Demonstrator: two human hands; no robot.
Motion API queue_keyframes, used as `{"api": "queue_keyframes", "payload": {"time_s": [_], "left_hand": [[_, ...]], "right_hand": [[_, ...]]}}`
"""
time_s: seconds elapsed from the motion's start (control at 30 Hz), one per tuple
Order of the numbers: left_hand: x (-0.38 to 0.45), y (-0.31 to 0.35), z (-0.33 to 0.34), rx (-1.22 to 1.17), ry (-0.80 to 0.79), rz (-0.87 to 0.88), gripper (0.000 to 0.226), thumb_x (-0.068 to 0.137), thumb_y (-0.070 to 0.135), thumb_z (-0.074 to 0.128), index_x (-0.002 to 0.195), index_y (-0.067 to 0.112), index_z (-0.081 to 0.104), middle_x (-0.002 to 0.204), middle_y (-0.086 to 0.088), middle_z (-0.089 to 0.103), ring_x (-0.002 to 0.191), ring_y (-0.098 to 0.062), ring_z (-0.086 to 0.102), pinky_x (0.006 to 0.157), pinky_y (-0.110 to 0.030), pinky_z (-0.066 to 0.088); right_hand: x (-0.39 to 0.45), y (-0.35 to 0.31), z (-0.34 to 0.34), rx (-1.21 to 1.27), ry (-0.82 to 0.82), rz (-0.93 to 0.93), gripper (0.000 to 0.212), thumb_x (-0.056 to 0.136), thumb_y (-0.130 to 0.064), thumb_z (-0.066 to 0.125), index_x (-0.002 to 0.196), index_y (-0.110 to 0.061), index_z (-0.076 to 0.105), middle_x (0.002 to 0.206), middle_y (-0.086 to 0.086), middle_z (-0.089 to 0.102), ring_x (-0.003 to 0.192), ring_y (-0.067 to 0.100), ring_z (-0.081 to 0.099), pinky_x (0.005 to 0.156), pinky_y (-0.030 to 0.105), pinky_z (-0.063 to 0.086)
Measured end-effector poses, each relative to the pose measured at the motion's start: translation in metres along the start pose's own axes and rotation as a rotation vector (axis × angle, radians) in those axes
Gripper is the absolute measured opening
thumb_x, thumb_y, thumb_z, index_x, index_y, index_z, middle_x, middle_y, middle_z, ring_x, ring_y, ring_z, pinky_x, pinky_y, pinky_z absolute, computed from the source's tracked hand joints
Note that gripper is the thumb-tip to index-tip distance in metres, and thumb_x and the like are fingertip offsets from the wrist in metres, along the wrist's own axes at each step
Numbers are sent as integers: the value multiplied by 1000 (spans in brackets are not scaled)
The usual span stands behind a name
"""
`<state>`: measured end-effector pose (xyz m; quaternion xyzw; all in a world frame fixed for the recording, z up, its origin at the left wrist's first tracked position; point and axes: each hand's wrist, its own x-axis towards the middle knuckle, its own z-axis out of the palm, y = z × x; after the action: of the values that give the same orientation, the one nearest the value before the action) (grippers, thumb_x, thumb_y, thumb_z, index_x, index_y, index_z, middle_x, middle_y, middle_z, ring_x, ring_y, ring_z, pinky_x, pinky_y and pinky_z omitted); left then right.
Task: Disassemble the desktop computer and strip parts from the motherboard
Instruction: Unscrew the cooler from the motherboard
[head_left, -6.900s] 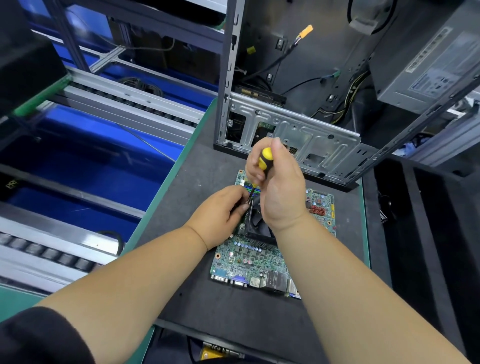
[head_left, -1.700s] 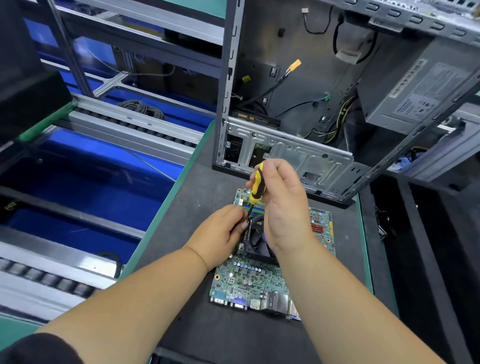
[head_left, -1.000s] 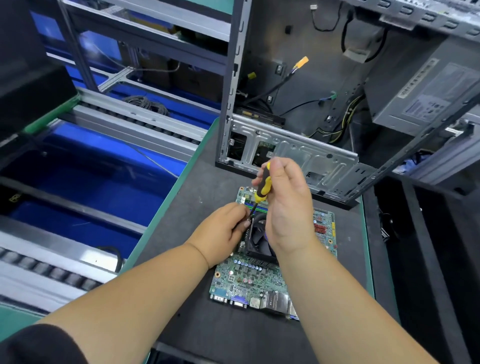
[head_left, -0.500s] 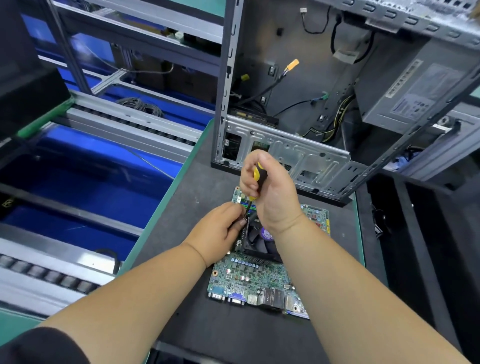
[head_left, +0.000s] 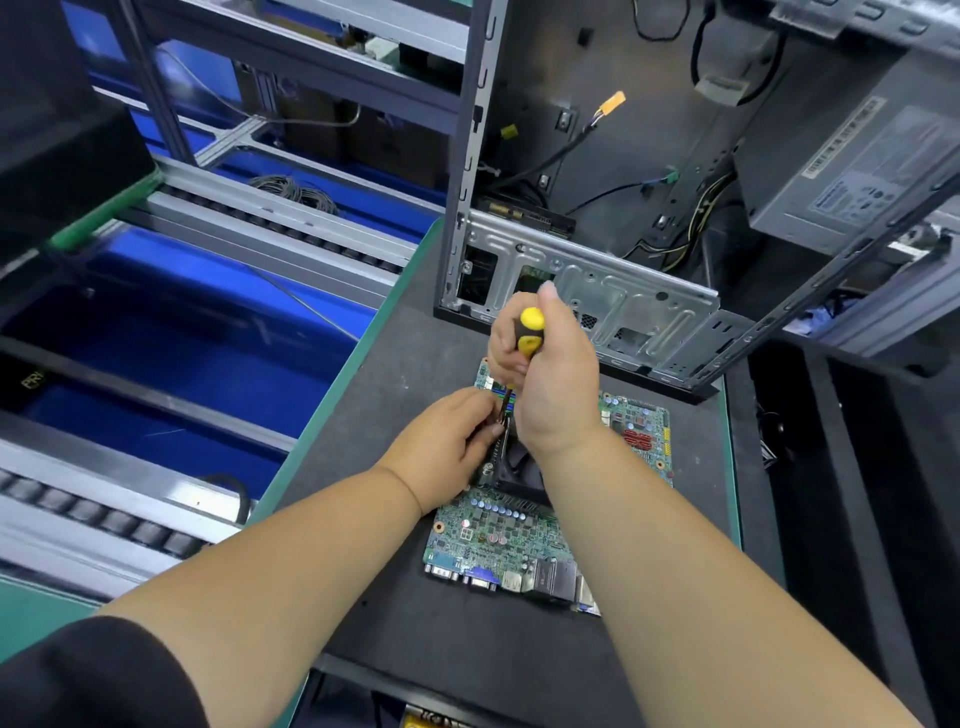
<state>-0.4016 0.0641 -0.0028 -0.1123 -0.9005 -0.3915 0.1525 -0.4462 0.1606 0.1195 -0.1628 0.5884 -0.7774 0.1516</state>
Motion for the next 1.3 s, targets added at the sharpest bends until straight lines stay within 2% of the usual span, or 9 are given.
{"api": "queue_keyframes", "payload": {"time_s": [0.17,0.33,0.47,0.57,0.67,0.8,0.97,1.1,1.3], "left_hand": [[0,1,-1,-1,26,-2,14,95,18,52,85,16,42,82,9,36,73,-14,36,64,-35,40],[1,2,-2,-1,16,1,8,96,17,53,91,17,46,86,9,38,77,-13,38,67,-34,42],[0,0,-1,-7,18,-7,8,96,18,53,93,20,45,87,11,37,78,-9,35,68,-27,33],[0,1,-1,-14,17,-8,9,95,16,53,92,19,45,86,9,40,77,-12,39,68,-30,37],[1,3,-3,-12,-8,-2,8,94,16,50,94,9,52,89,-1,50,81,-22,48,72,-39,45],[1,5,-3,12,-5,3,13,93,13,50,95,2,56,90,-10,55,83,-28,51,73,-43,45],[0,6,-3,-16,39,-7,11,93,10,55,84,9,49,82,3,46,75,-14,41,65,-28,34],[-1,7,-3,-20,54,-44,11,94,15,55,86,14,48,80,8,41,72,-9,36,63,-25,30],[-3,11,-5,-27,53,-72,5,94,14,56,92,16,52,83,12,44,77,-10,43,66,-25,37]], "right_hand": [[14,-9,-9,67,-83,94,51,102,-41,32,64,-8,45,44,-5,27,43,12,18,53,35,7],[-3,-4,-16,7,72,-24,21,93,-33,49,83,-15,51,65,-3,50,58,15,43,61,28,33],[-9,-2,-16,-16,185,-76,23,93,-35,53,81,-18,61,76,-5,58,71,14,52,70,28,44],[-13,3,-10,-130,204,-140,30,98,-36,45,80,-21,63,75,-6,59,71,15,53,69,27,45],[-16,8,-2,-207,142,-187,39,101,-37,35,79,-15,57,67,-1,50,65,15,45,63,24,41],[-3,4,2,-92,-23,-104,47,99,-29,30,58,-17,49,51,-4,37,48,15,29,49,24,25],[19,-8,-1,67,-322,158,46,86,-24,30,42,-17,42,38,-5,26,38,8,16,42,16,13],[15,-18,-23,183,-258,183,49,86,-24,25,40,-18,40,38,-4,23,42,13,10,46,30,3],[-14,-18,-24,140,-181,38,51,92,-29,32,44,-14,40,40,1,27,42,15,20,49,36,12]]}}
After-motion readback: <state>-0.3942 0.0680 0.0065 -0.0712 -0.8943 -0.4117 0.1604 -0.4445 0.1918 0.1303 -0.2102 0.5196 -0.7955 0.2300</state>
